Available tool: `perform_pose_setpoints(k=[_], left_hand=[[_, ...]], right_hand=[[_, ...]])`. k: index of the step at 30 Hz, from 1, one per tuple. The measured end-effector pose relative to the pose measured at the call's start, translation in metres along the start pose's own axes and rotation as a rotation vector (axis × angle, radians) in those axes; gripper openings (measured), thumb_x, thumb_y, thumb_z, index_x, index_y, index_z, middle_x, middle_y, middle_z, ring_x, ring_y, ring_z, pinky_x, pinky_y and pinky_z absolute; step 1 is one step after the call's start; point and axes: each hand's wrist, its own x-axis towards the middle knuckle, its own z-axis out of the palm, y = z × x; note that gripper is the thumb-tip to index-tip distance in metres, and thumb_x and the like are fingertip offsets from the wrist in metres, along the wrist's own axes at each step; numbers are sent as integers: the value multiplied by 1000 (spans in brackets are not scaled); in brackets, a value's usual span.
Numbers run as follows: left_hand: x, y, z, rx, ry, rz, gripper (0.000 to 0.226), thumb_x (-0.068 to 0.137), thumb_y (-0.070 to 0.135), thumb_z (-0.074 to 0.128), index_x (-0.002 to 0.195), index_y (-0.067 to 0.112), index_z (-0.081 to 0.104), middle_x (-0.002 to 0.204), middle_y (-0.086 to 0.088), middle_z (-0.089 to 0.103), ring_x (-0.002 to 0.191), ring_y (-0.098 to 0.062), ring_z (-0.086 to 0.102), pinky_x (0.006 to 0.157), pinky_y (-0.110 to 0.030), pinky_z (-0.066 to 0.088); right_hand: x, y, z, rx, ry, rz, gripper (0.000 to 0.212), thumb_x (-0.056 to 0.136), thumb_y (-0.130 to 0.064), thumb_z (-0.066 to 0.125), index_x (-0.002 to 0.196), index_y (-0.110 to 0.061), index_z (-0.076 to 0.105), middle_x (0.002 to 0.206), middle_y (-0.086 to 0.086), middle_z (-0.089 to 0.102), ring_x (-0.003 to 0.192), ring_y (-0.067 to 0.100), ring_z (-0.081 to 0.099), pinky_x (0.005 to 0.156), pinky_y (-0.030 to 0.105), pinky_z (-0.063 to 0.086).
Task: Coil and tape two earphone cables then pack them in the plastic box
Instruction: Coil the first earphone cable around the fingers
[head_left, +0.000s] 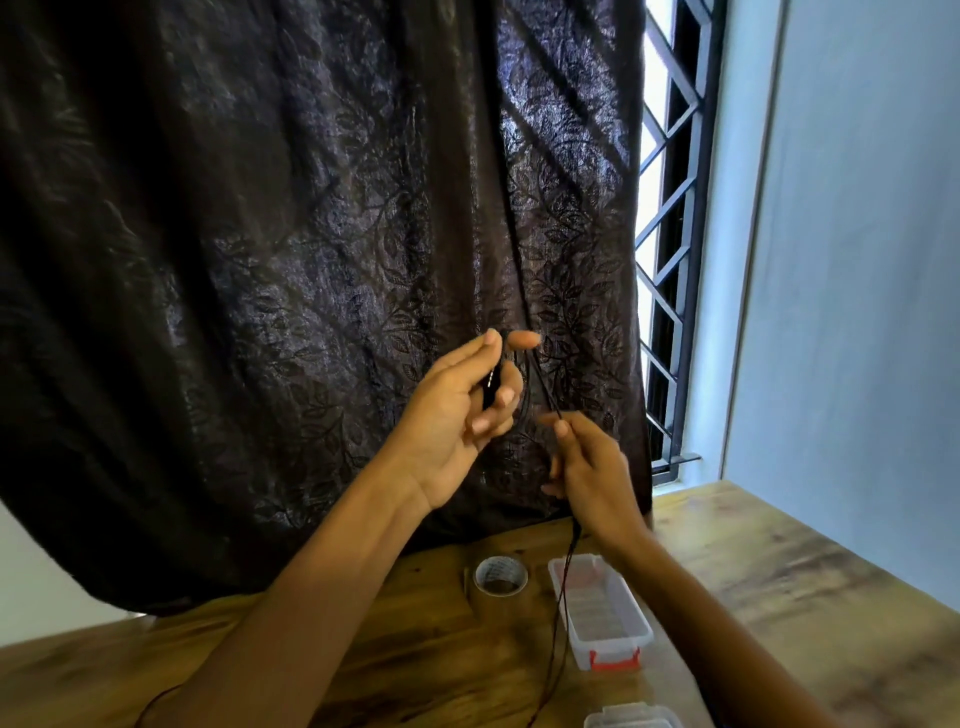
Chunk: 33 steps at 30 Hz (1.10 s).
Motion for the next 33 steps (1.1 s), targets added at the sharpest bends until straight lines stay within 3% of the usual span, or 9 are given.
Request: perform_pose_setpoints(k=[4, 8, 10, 14, 16, 20, 22, 28, 33], left_hand=[[5, 0, -2, -11, 77, 57, 28, 99, 23, 32, 101, 16, 59, 55, 6, 57, 39, -3, 40, 43, -14, 29], [8, -2, -5, 22, 119, 101, 27, 100, 20, 29, 104, 18, 56, 68, 4, 68, 48, -4, 53, 46, -14, 40], [8, -6, -7, 81, 142, 108, 27, 100, 19, 29, 104, 19, 55, 75, 2, 70, 53, -6, 59, 51, -15, 45], [9, -15, -15, 143, 193, 112, 25, 100, 17, 28, 108, 19, 52, 91, -3, 69, 66, -9, 66, 60, -16, 51], [9, -18, -20, 155, 211, 103, 25, 100, 17, 27, 108, 19, 51, 93, -3, 69, 70, -10, 68, 63, -16, 53], [7, -22, -26, 177, 204, 71, 25, 100, 17, 28, 109, 19, 52, 90, -2, 71, 73, -11, 69, 67, -19, 55], [5, -23, -26, 185, 172, 40, 25, 100, 18, 29, 108, 19, 53, 87, 0, 72, 73, -12, 70, 69, -21, 55], [-5, -23, -16, 185, 9, -95, 25, 100, 16, 30, 106, 13, 55, 69, -4, 68, 52, -11, 61, 52, -20, 48], [-10, -18, -11, 161, -45, -123, 30, 99, 16, 29, 98, 13, 59, 50, -2, 56, 34, -7, 35, 41, -19, 25]], right_hand=[[-19, 21, 10, -59, -54, 55, 23, 99, -21, 36, 103, -18, 58, 57, -3, 48, 45, 1, 44, 44, 17, 38], [-30, 35, 9, -228, -142, 58, 25, 99, -22, 35, 110, -15, 57, 59, -8, 48, 48, 4, 43, 49, 27, 38], [-33, 31, 7, -394, -187, -34, 23, 99, -21, 35, 114, -16, 52, 60, -11, 46, 51, 2, 42, 50, 19, 34], [-38, 7, -2, -590, -235, -242, 7, 96, -17, 42, 102, -13, 44, 75, -4, 56, 68, 16, 56, 63, 35, 48], [-36, -9, -9, -584, -248, -303, 3, 93, -14, 47, 96, -13, 47, 84, 0, 57, 75, 18, 56, 67, 36, 48], [-22, -35, -23, -471, -187, -506, 9, 85, -7, 60, 90, -12, 64, 85, -8, 49, 79, -5, 48, 70, 7, 40], [-14, -48, -28, -439, -160, -577, 13, 81, -10, 64, 91, -11, 71, 84, -7, 51, 78, -7, 48, 71, 3, 39], [10, -80, -35, -383, -81, -612, 11, 75, -25, 72, 85, -20, 71, 79, -16, 63, 78, 4, 61, 69, 31, 54], [25, -89, -34, -209, -140, -573, 8, 73, -17, 75, 79, -12, 71, 76, -4, 69, 70, 10, 66, 66, 30, 57]])
